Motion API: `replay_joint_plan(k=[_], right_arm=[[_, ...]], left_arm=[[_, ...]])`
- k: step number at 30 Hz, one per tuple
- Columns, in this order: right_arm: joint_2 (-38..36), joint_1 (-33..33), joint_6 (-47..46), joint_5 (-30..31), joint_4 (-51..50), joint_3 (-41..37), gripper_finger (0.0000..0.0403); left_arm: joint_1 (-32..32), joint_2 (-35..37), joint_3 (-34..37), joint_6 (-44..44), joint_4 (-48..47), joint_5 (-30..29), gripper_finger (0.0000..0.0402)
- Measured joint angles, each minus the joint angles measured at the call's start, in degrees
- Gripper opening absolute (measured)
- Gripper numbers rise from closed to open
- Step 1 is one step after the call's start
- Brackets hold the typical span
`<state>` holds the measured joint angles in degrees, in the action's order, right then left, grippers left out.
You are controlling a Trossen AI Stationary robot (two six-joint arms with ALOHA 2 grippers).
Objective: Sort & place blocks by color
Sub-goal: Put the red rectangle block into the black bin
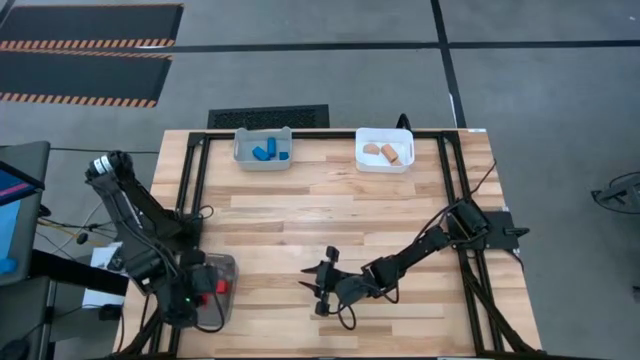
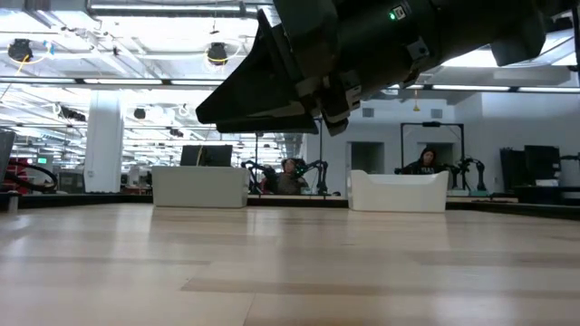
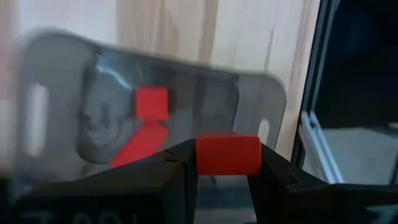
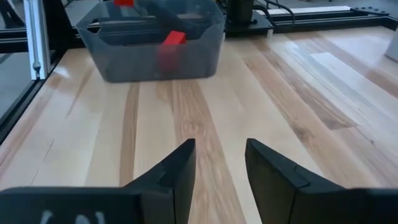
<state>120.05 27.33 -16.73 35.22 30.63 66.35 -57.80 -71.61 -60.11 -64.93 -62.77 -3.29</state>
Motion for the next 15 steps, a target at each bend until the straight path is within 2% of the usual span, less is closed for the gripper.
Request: replay_joint_plan(k=[7, 15], right_arm=[[-0.02, -0.02, -0.92, -0.02, -0.20, 0.00, 0.0158], [-0.02, -0.09, -0.96, -0.13, -0.26, 0.00, 0.0157]], left_arm=[[0.26, 0.00, 10.62, -0.71, 11.97, 7.38, 0.0087], [0.68, 0.00, 14.66, -2.30, 14.32, 10.97, 0.0086]])
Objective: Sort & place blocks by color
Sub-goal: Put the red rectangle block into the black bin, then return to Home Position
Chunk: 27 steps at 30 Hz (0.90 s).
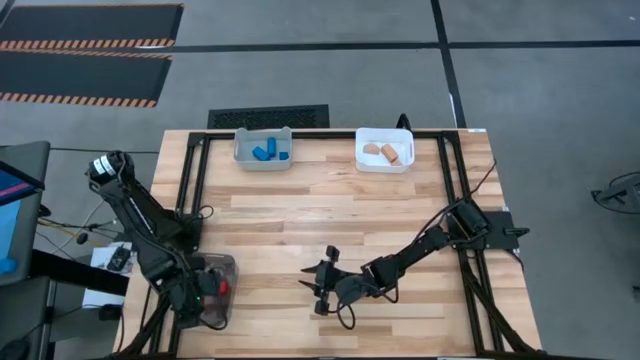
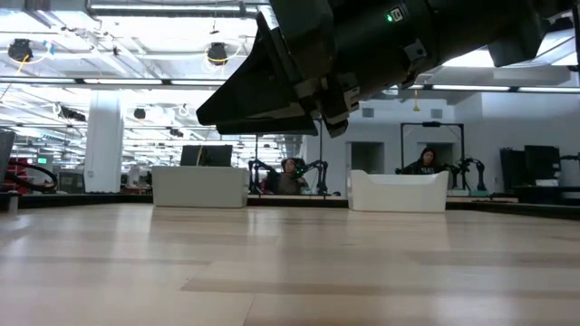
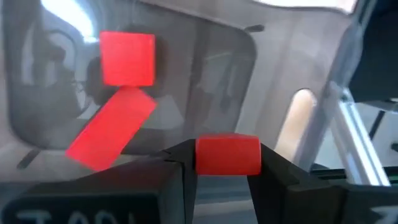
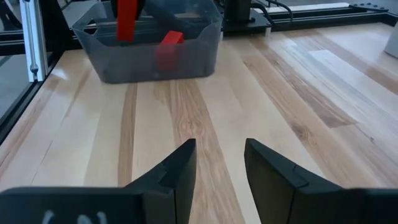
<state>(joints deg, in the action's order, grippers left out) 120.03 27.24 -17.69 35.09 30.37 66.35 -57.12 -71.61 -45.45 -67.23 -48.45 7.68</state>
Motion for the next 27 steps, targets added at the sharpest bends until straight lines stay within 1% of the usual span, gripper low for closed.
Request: replay_joint_plan(k=[5, 8, 11, 13, 16, 21, 23, 25, 27], right_arm=[[-0.02, -0.02, 0.13, -0.04, -0.11, 0.00, 0.0157], [-0.02, 0.00, 0.13, -0.18, -0.14, 0.00, 0.0158], [-0.04, 0.00, 0.10, -0.22, -0.98, 0.00, 0.0159], [-0.04, 0.00, -0.36, -0.22, -1.91, 0.00, 0.0160], [-0.04, 0.00, -1.20, -0.24, -2.23, 0.00, 0.0160], [-0.04, 0.00, -1.36, -0.22, -2.19, 0.01, 0.0160], [-0.04, 0.00, -1.34, -0.22, -2.20, 0.02, 0.0159], [-0.04, 0.00, -1.32, -0.17, -2.30, 0.02, 0.0159], [-0.27, 0.00, -1.22, 0.48, -2.83, 0.01, 0.0159]], left_arm=[[0.00, 0.02, 2.60, -0.05, 4.69, -0.01, 0.0088], [0.05, 0.02, 4.36, -1.56, 4.79, -0.56, 0.0090], [0.68, 0.02, 5.18, -2.97, 4.77, -1.02, 0.0107], [0.95, 0.02, 5.32, -3.66, 4.27, -1.12, 0.0134], [1.30, 0.02, 5.18, -3.51, 4.40, -0.66, 0.0188], [1.49, 0.02, 5.16, -3.38, 1.93, 2.09, 0.0274], [1.49, 0.02, 5.16, -3.36, 0.18, 2.18, 0.0299], [1.51, 0.02, 5.16, -2.69, -1.03, 1.93, 0.0314], [1.51, 0.02, 4.76, -1.54, -2.14, -0.12, 0.0323]])
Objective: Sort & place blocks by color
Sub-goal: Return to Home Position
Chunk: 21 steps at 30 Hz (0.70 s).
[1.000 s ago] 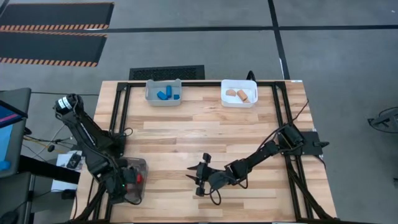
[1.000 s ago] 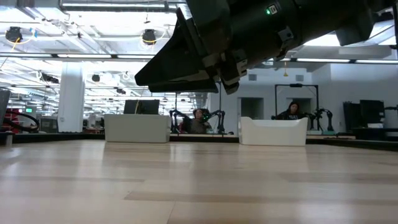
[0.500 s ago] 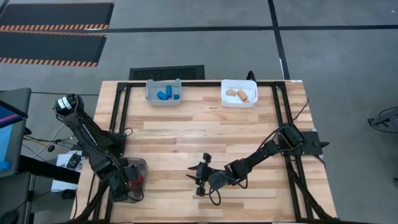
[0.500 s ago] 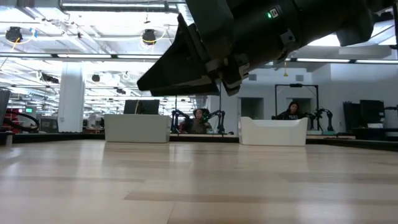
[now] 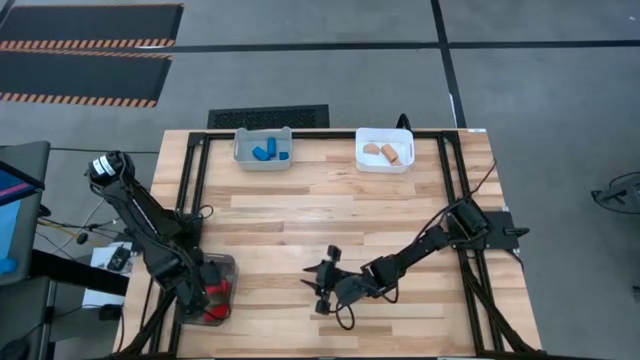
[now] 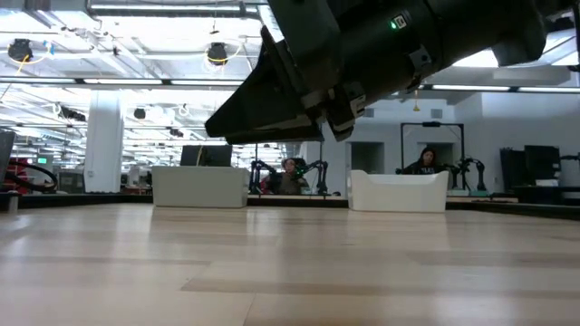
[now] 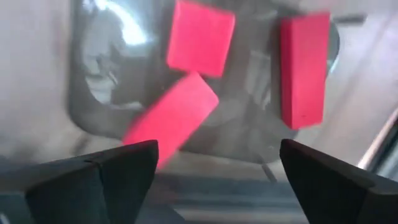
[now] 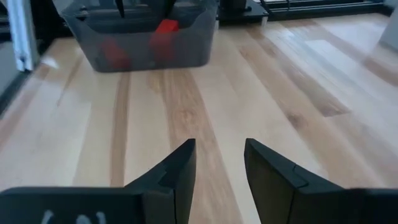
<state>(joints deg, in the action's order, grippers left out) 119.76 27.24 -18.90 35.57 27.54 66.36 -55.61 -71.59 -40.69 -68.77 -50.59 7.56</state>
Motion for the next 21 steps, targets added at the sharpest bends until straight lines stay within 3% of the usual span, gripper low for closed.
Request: replay_joint_plan(k=[7, 12, 16, 21], right_arm=[[-5.90, -0.29, 6.50, 0.53, -0.09, -2.24, 0.0159], [-13.62, -2.55, 9.73, -1.05, 9.41, -11.66, 0.0159], [-17.64, -5.38, 8.10, -6.94, 21.66, -21.42, 0.0159], [-18.65, -8.14, 5.00, -14.25, 33.73, -29.32, 0.0159]], left_arm=[[0.00, 0.04, -6.53, 8.74, -7.20, -18.11, 0.0327], [1.05, 0.61, -9.02, 16.09, -9.53, -34.61, 0.0328], [4.85, 1.70, -6.60, 24.53, -2.55, -39.00, 0.0325], [12.85, 2.32, -2.25, 38.38, 8.46, -39.77, 0.0311]])
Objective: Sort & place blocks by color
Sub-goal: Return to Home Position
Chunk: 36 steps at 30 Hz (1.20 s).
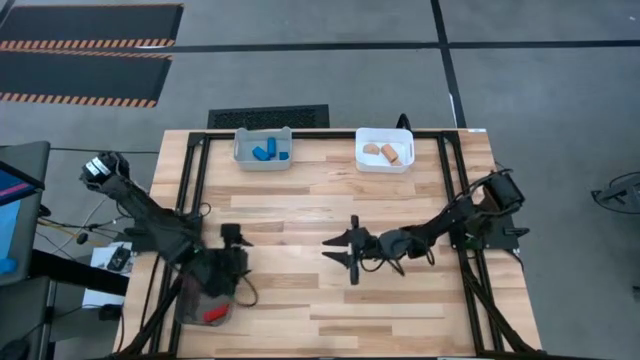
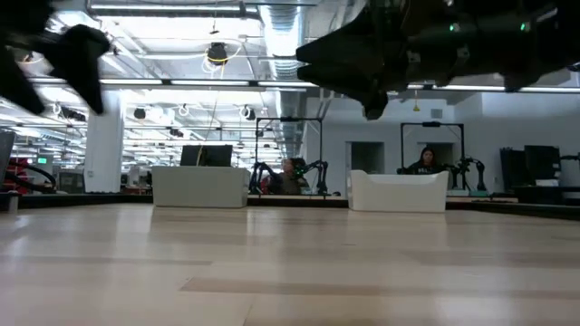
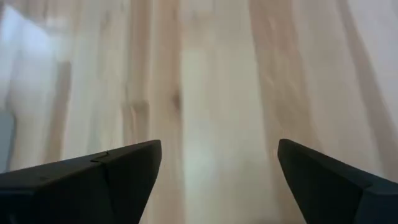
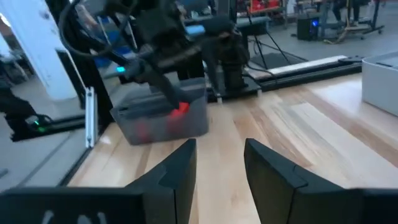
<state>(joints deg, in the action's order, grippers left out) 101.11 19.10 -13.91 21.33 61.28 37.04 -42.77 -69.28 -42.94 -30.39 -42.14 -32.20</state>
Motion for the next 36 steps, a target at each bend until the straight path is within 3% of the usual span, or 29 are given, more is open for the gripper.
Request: replay_joint_plan(k=[6, 11, 18, 23, 29, 36], right_arm=[[0.27, -2.33, 3.55, -5.46, 3.65, -1.78, 0.0159], [-4.34, -6.15, 13.64, -9.89, 1.03, -2.30, 0.0159], [-16.60, -17.79, 15.15, -19.49, -1.87, -11.50, 0.0159], [-26.64, -25.36, 12.47, -23.81, -0.61, -18.74, 0.0159], [-38.01, -29.17, 11.97, -24.52, -1.44, -21.35, 0.0159], [-49.16, -29.13, 13.31, -26.59, -12.56, -20.61, 0.0155]], left_arm=[[14.41, -0.02, 1.22, 21.43, 13.09, 5.68, 0.0289], [30.83, -0.02, 1.22, 38.59, 25.51, 20.56, 0.0278], [50.57, -0.02, 1.22, 46.38, 38.56, 33.83, 0.0272], [55.62, 0.58, 1.26, 45.94, 39.80, 35.61, 0.0272], [56.36, 7.20, 1.64, 45.07, 38.88, 32.17, 0.0272], [55.92, 22.96, 16.26, 39.88, 55.89, 30.87, 0.0272]])
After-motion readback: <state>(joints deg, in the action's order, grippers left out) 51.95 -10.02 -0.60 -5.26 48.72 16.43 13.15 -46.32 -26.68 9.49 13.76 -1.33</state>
